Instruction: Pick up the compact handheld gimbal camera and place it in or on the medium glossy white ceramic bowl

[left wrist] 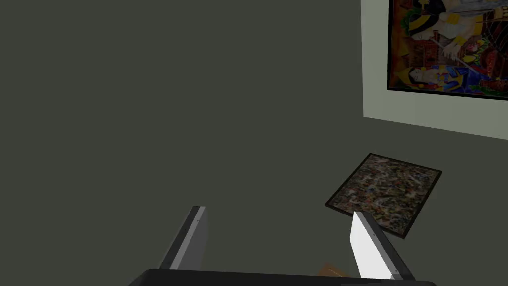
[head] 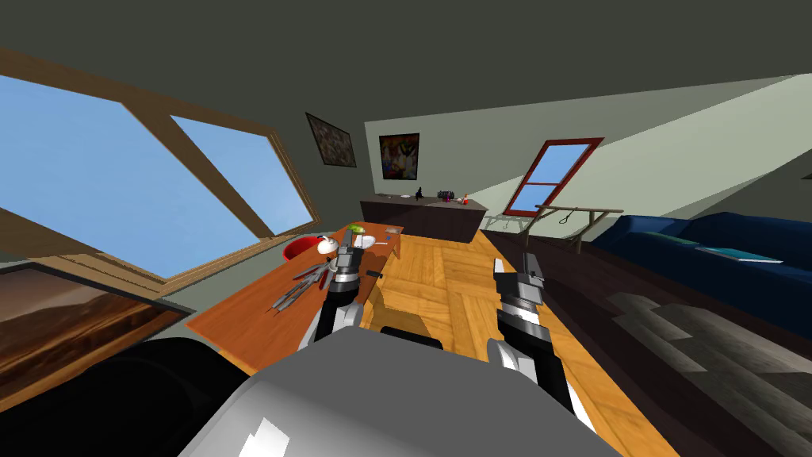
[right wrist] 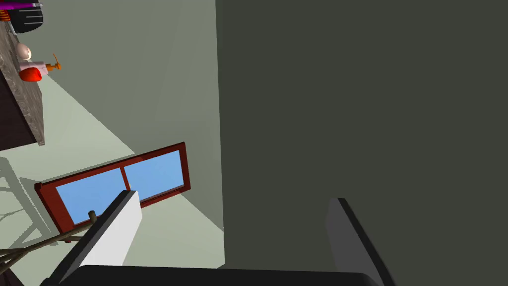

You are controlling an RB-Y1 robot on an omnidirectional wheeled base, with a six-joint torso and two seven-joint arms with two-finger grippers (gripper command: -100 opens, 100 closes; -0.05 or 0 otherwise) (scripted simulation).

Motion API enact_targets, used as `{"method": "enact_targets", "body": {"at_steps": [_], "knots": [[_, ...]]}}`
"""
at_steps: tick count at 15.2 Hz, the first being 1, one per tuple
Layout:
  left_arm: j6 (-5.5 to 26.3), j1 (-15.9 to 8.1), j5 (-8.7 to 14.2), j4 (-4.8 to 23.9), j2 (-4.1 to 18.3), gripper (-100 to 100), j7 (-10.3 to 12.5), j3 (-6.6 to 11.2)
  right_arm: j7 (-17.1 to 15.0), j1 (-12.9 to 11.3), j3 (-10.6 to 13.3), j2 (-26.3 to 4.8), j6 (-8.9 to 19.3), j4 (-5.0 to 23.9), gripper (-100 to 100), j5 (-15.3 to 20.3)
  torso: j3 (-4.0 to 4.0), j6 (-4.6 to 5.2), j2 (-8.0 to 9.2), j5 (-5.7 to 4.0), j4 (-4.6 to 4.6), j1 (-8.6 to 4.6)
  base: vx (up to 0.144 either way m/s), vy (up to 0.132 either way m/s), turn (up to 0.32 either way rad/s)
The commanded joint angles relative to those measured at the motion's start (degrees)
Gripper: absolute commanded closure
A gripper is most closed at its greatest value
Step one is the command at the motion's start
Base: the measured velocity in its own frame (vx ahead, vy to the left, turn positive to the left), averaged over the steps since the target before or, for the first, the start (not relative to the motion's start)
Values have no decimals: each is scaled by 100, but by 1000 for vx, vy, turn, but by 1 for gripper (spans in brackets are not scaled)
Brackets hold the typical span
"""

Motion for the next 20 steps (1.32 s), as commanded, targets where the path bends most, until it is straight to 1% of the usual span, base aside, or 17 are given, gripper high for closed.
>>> {"method": "enact_targets", "body": {"at_steps": [1,2,3,5,6,7,8,9,10,11,12,13,14,15,16,17,20], "knots": [[162,14,48,47,226,-100,-24,37,0,0,0,0,0,0,0,0,0,0,0,0,0,0,13,-2,-34],[270,24,79,78,338,-100,-40,61,0,0,0,0,0,0,0,0,-1,1,-3,0,-1,1,39,-2,-51],[270,24,79,78,338,-100,-40,61,0,0,0,0,0,0,0,0,-5,1,-9,1,-2,2,44,-1,-28],[534,48,164,162,565,-100,-82,126,0,1,0,0,0,0,0,0,-10,0,-17,1,-4,2,56,2,-39],[557,48,164,162,565,-100,-82,126,0,1,0,0,0,0,0,0,-12,0,-22,1,-5,4,58,5,-34],[734,64,216,214,673,-100,-109,167,0,1,0,0,0,0,0,0,-14,0,-24,1,-5,4,56,0,-40],[734,64,216,214,673,-100,-109,167,0,1,0,0,0,0,0,0,-14,1,-25,1,-6,3,52,-2,-31],[931,81,274,271,774,-100,-138,211,0,1,0,0,0,0,0,0,-14,0,-25,1,-6,2,56,-7,-47],[931,81,274,271,774,-100,-138,211,0,1,0,0,0,0,0,0,-14,0,-25,1,-6,1,55,-5,-36],[1108,99,337,334,868,-100,-170,261,0,1,0,0,0,0,0,0,-14,0,-25,0,-6,0,58,-5,-46],[1147,99,337,334,868,-100,-170,261,0,1,0,0,0,0,0,0,-15,1,-26,0,-6,-1,58,0,-41],[1344,119,406,402,956,-100,-205,314,0,1,0,0,0,0,0,0,-15,0,-26,0,-6,1,65,-1,-46],[1381,119,406,402,956,-100,-205,314,0,1,0,0,0,0,0,0,-16,0,-28,0,-6,1,60,-5,-41],[1583,140,479,475,1037,-100,-242,370,0,1,0,0,0,0,0,0,-16,0,-27,0,-6,0,69,-7,-54],[1631,140,479,475,1037,-100,-242,370,0,1,0,0,0,0,0,0,-17,0,-29,0,-7,-1,69,-1,-45],[1794,163,557,552,1113,-100,-281,431,0,1,0,0,0,0,0,0,-17,0,-30,0,-7,1,70,6,-55],[2130,187,639,633,1183,-100,-322,494,0,1,0,0,0,0,0,0,-19,1,-33,1,-8,3,73,2,-56]]}}
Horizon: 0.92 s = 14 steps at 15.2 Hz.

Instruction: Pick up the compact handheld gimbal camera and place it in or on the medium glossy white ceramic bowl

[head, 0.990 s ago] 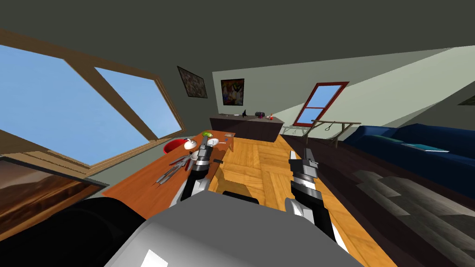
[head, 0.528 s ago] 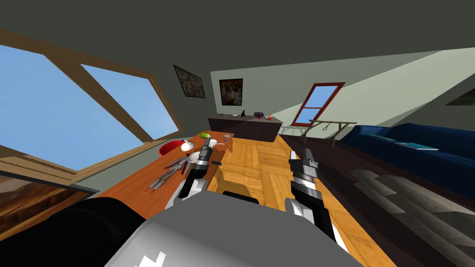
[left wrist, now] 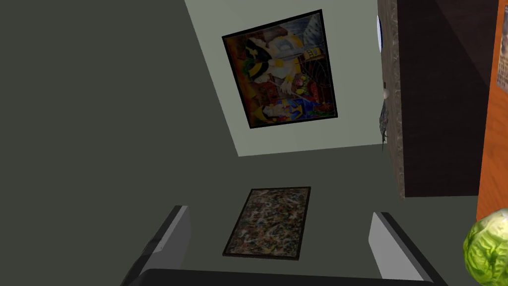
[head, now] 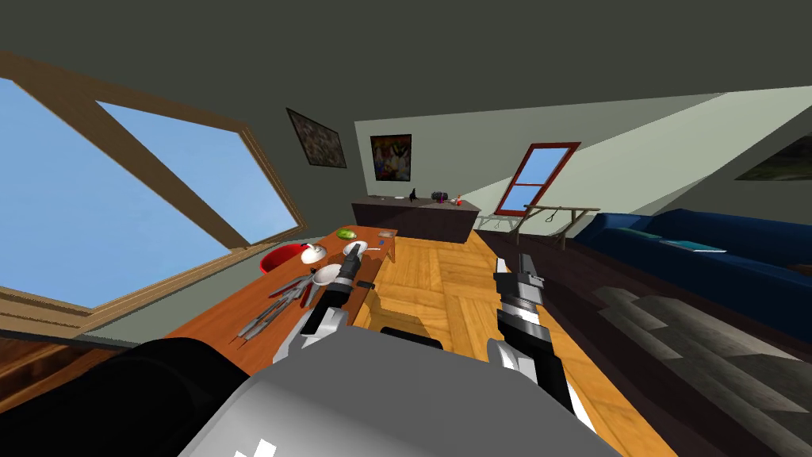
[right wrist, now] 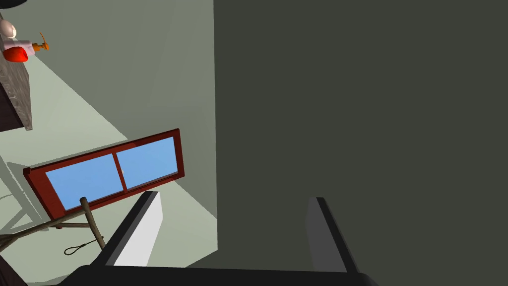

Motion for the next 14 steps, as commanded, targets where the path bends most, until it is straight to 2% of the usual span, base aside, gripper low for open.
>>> {"method": "enact_targets", "body": {"at_steps": [1,2,4,7,9,10,13,14], "knots": [[247,10,22,-35,6,-100,-36,11,0,0,0,0,0,0,0,0,0,0,0,0,0,0,52,1,-12],[385,35,107,49,70,-100,-79,77,0,0,0,0,0,0,0,0,2,0,4,0,1,-1,57,5,-49],[537,35,107,49,70,-100,-79,77,0,0,0,0,0,0,0,0,3,0,5,0,1,1,51,4,-35],[975,87,286,227,183,-100,-170,217,0,0,0,0,0,0,0,0,5,0,8,0,2,-1,62,-1,-57],[1150,87,286,227,183,-100,-170,217,0,0,0,0,0,0,0,0,1,0,1,0,0,-1,68,6,-40],[1341,115,380,319,232,-100,-218,289,0,0,0,0,0,0,0,0,2,0,4,0,1,0,71,5,-50],[1469,115,380,319,232,-100,-218,289,0,0,0,0,0,0,0,0,3,0,5,-1,1,-2,51,-1,-23],[1678,143,476,412,277,-100,-266,363,0,0,0,0,0,0,0,0,6,-1,12,-1,2,-3,49,5,-41]]}}
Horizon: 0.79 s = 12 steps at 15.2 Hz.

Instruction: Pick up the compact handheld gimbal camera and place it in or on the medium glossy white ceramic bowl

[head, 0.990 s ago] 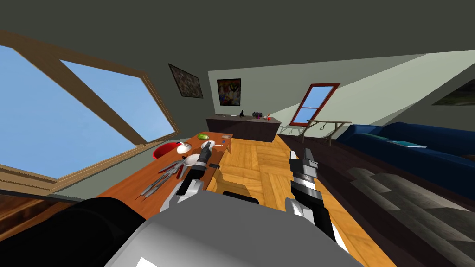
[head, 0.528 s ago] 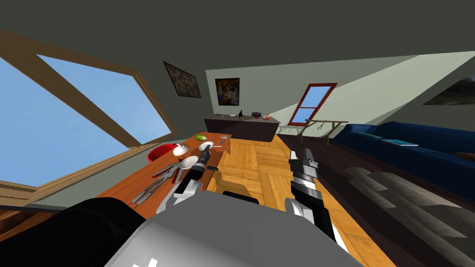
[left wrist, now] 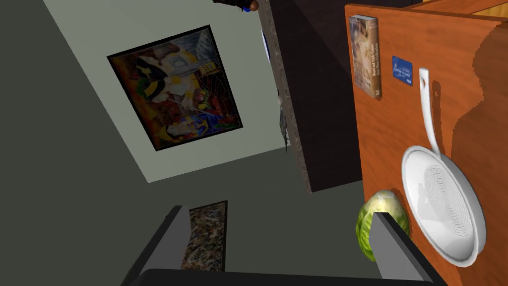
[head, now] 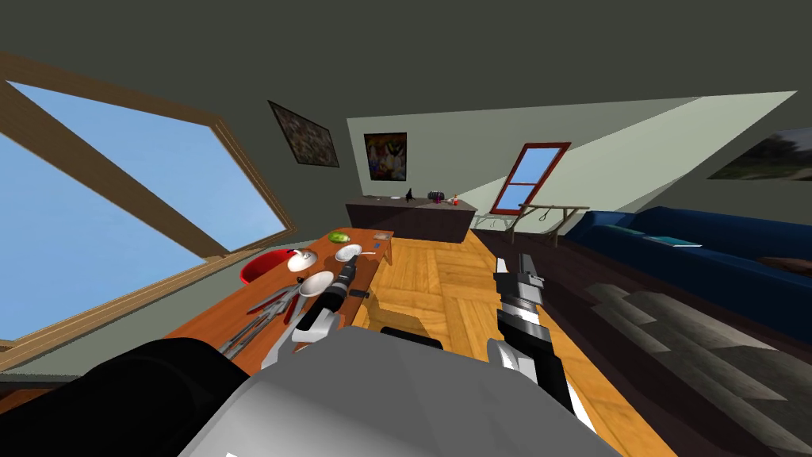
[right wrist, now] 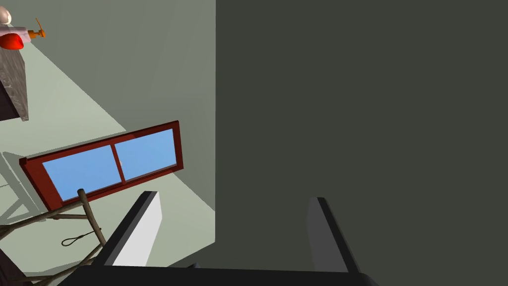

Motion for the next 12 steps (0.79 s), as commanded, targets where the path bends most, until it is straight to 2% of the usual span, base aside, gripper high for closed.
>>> {"method": "enact_targets", "body": {"at_steps": [1,2,3,5,6,8,9,10,11,12], "knots": [[286,20,52,39,5,-100,-49,41,0,0,0,0,0,0,0,0,0,0,0,0,0,0,62,7,-64],[312,20,52,39,5,-100,-49,41,0,0,0,0,0,0,0,0,-1,0,-2,0,-1,1,45,6,-30],[496,48,149,134,45,-100,-99,116,0,0,0,0,0,0,0,0,-1,0,0,0,0,1,61,6,-51],[644,48,149,134,45,-100,-99,116,0,0,0,0,0,0,0,0,-3,0,-6,0,-1,1,59,5,-42],[844,77,248,230,81,-100,-149,193,0,0,0,0,0,0,0,0,-2,-1,-3,0,-1,0,59,5,-51],[980,77,248,230,81,-100,-149,193,0,0,0,0,0,0,0,0,-3,0,-5,0,-1,0,56,3,-41],[1184,106,347,327,113,-100,-199,270,0,0,0,0,0,0,0,0,-2,0,-3,0,-1,-1,63,-3,-46],[1307,106,347,327,113,-100,-199,270,0,0,0,0,0,0,0,0,-3,0,-5,0,-1,-2,71,0,-58],[1318,106,347,327,113,-100,-199,270,0,0,0,0,0,0,0,0,-4,0,-7,0,-2,-2,52,7,-23],[1537,135,446,425,142,-100,-250,347,0,0,0,0,0,0,0,0,-3,-1,-4,0,-1,-1,68,6,-56]]}}
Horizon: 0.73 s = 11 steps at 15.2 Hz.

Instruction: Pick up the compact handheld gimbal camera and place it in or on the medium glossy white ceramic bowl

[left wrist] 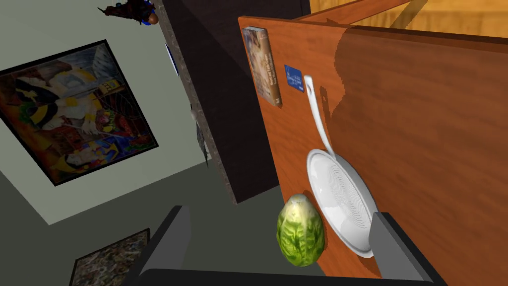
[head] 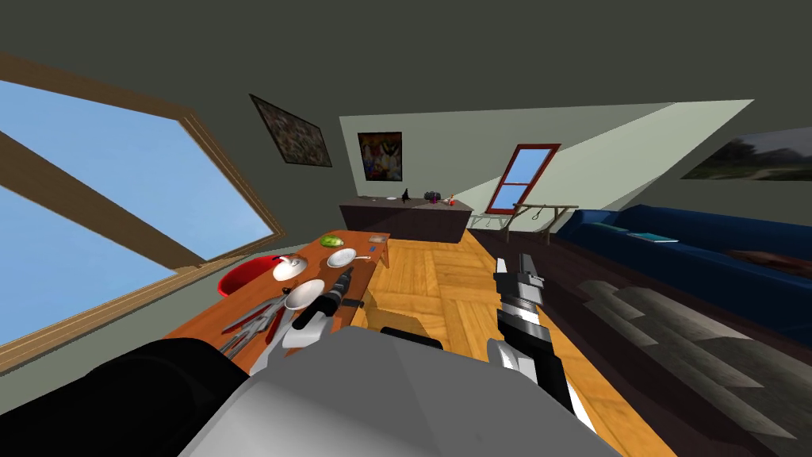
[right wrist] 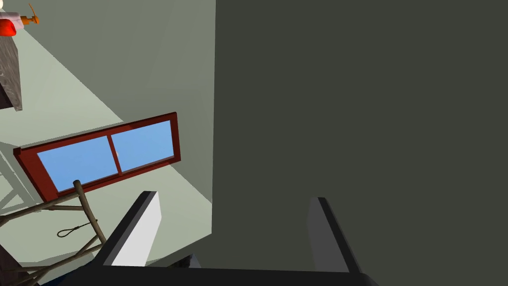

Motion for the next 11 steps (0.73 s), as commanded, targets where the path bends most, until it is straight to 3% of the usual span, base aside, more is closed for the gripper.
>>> {"method": "enact_targets", "body": {"at_steps": [1,11], "knots": [[286,8,62,90,6,-100,-47,51,0,0,0,0,0,0,0,0,0,0,0,0,0,0,79,1,-57],[1323,95,359,381,70,-100,-198,282,0,0,0,0,0,0,0,0,0,0,0,0,0,1,62,9,-43]]}}
